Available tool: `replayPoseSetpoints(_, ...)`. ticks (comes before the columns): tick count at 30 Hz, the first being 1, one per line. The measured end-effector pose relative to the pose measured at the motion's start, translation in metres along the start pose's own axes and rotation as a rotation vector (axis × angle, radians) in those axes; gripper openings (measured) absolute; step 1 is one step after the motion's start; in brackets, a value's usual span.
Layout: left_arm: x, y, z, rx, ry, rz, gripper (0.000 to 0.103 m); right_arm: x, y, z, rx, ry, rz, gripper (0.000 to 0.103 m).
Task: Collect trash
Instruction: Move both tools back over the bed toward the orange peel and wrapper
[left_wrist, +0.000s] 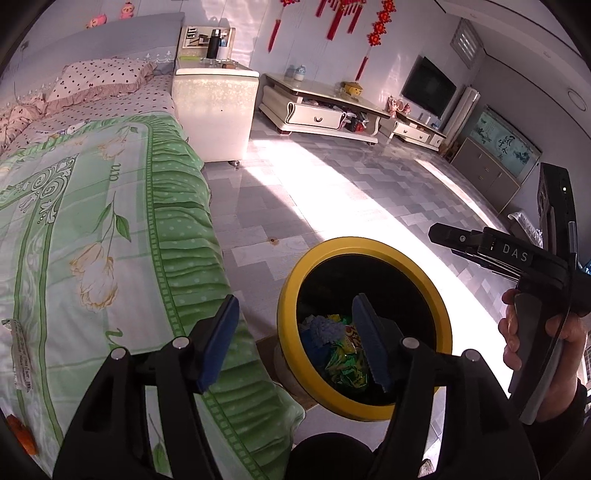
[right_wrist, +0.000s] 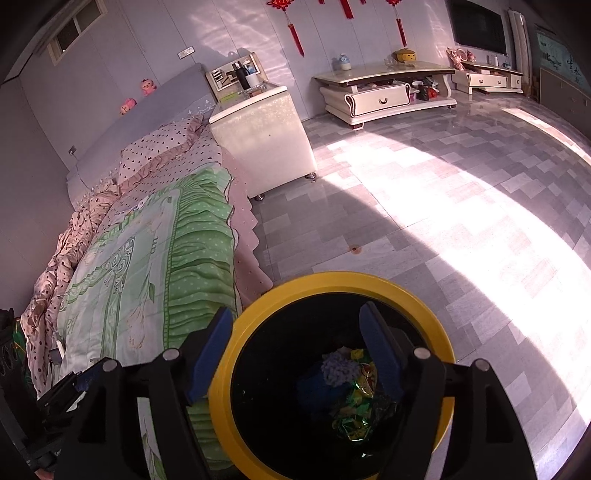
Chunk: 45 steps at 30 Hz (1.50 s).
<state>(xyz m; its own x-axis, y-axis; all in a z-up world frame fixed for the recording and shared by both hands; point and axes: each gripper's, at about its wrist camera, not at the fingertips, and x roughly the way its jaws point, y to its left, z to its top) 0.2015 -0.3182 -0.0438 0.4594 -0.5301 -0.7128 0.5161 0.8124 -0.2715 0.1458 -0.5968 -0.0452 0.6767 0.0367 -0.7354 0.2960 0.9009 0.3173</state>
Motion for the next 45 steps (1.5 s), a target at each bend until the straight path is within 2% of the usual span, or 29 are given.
replayPoseSetpoints(9,-0.063,0.077,-0.019,-0.052,-0.042,0.110,0.070,0.008,0.083,-0.011,-0.134,0.032,0.096,0.068)
replayPoseSetpoints(23,-0.158,0.202,-0.072,-0.178,-0.053,0.301,0.073,0.033,0.241,-0.035,-0.338,0.105,0.306,0.068)
replayPoseSetpoints(29,-0.173,0.247,-0.105,-0.250,-0.034,0.355,0.073,0.059,0.299,-0.055,-0.403,0.184,0.378,0.068)
replayPoseSetpoints(35,-0.172,0.283,-0.138,-0.323,0.001,0.382,0.073,0.092,0.349,-0.080,-0.466,0.278,0.422,0.068)
replayPoseSetpoints(45,-0.156,0.322,-0.174,-0.416,0.048,0.362,0.073,0.149,0.411,-0.130,-0.550,0.430,0.430,0.068)
